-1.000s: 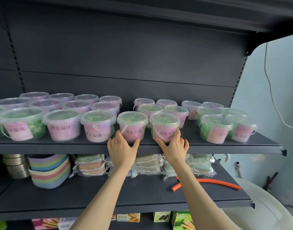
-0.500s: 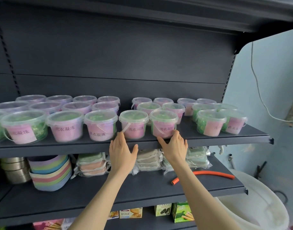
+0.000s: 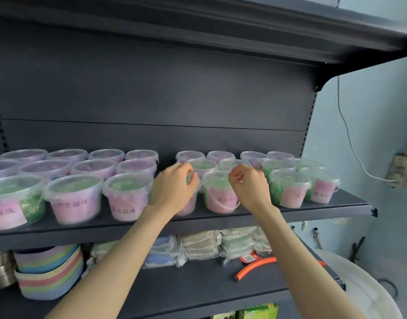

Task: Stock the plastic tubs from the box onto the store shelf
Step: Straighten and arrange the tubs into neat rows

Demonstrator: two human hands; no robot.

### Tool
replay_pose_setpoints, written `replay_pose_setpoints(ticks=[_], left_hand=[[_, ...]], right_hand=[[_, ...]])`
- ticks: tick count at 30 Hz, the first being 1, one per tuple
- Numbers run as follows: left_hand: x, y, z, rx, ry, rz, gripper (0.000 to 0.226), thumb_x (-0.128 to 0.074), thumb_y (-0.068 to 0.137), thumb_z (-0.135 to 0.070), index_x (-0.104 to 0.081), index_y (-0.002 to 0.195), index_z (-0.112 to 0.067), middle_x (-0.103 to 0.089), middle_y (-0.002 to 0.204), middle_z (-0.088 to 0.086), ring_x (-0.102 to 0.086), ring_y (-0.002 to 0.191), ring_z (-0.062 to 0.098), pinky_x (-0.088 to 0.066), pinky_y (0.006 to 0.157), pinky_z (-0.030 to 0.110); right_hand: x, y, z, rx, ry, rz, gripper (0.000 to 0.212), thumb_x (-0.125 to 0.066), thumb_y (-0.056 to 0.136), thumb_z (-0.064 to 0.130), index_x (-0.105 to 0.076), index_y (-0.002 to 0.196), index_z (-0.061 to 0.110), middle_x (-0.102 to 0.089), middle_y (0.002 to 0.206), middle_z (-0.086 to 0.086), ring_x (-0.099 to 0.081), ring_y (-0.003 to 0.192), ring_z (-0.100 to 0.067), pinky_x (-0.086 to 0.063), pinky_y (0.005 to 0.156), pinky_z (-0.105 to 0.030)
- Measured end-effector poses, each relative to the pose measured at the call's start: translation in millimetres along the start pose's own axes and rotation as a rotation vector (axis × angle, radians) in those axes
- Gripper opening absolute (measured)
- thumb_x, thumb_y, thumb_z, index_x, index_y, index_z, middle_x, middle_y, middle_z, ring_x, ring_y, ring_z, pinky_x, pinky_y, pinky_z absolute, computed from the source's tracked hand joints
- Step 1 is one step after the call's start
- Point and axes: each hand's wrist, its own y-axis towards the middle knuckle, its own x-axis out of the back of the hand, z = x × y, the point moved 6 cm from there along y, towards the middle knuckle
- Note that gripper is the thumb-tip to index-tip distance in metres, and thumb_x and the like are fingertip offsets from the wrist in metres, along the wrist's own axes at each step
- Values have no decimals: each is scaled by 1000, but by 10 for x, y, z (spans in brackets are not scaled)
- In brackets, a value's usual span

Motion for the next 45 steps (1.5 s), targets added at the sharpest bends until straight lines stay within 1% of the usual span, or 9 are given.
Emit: replay_pose_setpoints(ticks=[9,13,15,18,25,29,34,38,45], left_hand=[[-995,888,342,115,15,526,35,-57,88,-40,-59,118,-22,-54,129,6,-51,112,24,-43,87,33],[-1236,1029,511,169,-18,706,26,-54,88,-48,-67,100,-30,-63,101,3,-56,97,21,-42,82,30],[-1254,1045,593,179,-25,714,35,-52,88,-51,-66,78,-20,-54,70,-1,-48,73,17,-38,70,29],[-1197,1055,736,181,29,662,46,-51,87,-57,-69,75,-16,-58,64,-5,-47,79,14,-42,80,31],[-950,1067,954,212,124,580,50,-61,72,-67,-67,73,-18,-66,78,-6,-58,82,16,-48,72,35],[-941,1070,1046,238,188,592,47,-62,72,-66,-60,89,-22,-53,96,-7,-52,91,15,-45,80,33],[-999,1047,1090,243,125,692,39,-61,80,-55,-58,83,-17,-54,88,-1,-52,81,20,-43,84,33],[-988,1041,1115,278,58,731,41,-63,83,-46,-68,108,-15,-67,104,1,-62,102,21,-47,93,35],[-991,1053,1090,248,78,709,44,-63,81,-49,-64,116,-23,-60,126,-5,-56,103,12,-43,91,28]], right_hand=[[-397,898,-373,-34,-66,244,29,-56,89,28,-63,116,18,-66,113,-10,-58,107,-32,-47,90,-38],[-577,1132,-512,-86,-91,380,30,-49,89,34,-63,116,31,-66,112,-7,-63,92,-33,-44,98,-46],[-645,1178,-551,-112,-84,444,31,-45,87,37,-67,107,29,-66,110,-6,-63,85,-31,-52,89,-43],[-713,1221,-555,-65,-150,487,27,-47,85,38,-69,100,35,-62,120,-5,-56,107,-30,-49,92,-39],[-941,1290,-356,1,-91,544,37,-63,78,55,-69,105,30,-58,123,-4,-43,121,-30,-40,102,-40],[-1079,1336,-229,41,-176,584,37,-57,80,58,-64,86,23,-58,98,-5,-48,112,-33,-39,100,-42],[-1115,1367,-161,74,-148,644,30,-62,83,44,-71,99,20,-63,108,-2,-55,106,-28,-45,96,-42],[-1110,1341,-159,106,-46,670,23,-59,89,25,-69,109,25,-61,119,4,-55,106,-18,-44,95,-29],[-1133,1336,-157,86,-30,705,30,-55,89,22,-65,115,34,-58,125,5,-56,110,-21,-46,99,-34]])
